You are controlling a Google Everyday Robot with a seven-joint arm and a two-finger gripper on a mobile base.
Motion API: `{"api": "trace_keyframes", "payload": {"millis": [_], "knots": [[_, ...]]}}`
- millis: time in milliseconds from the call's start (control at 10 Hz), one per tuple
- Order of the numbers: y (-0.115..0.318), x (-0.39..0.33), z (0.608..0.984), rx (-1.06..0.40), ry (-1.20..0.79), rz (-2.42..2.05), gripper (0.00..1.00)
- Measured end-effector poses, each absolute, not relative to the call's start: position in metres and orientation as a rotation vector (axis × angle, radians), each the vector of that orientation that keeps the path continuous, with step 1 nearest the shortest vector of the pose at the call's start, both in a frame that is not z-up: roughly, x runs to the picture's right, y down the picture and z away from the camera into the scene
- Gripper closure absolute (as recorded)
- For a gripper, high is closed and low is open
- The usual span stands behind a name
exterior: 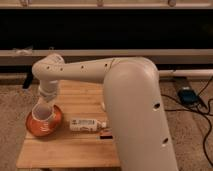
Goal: Place the ceramic cup in the ceramic bowl
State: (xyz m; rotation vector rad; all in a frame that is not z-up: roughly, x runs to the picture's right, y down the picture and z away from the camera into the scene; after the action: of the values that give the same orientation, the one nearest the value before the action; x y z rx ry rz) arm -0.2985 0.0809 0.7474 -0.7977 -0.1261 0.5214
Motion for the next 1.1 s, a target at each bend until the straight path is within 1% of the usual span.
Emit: {"api": "trace_keyframes", "payload": {"millis": [100, 600, 1100], "knots": [[0.080, -0.300, 0.749, -0.799, -0.126, 0.521, 0.20], [0.069, -0.291, 0.751, -0.801, -0.124, 0.530, 0.20], [0.019, -0.232, 0.736, -0.739, -0.150, 0.614, 0.20]]}}
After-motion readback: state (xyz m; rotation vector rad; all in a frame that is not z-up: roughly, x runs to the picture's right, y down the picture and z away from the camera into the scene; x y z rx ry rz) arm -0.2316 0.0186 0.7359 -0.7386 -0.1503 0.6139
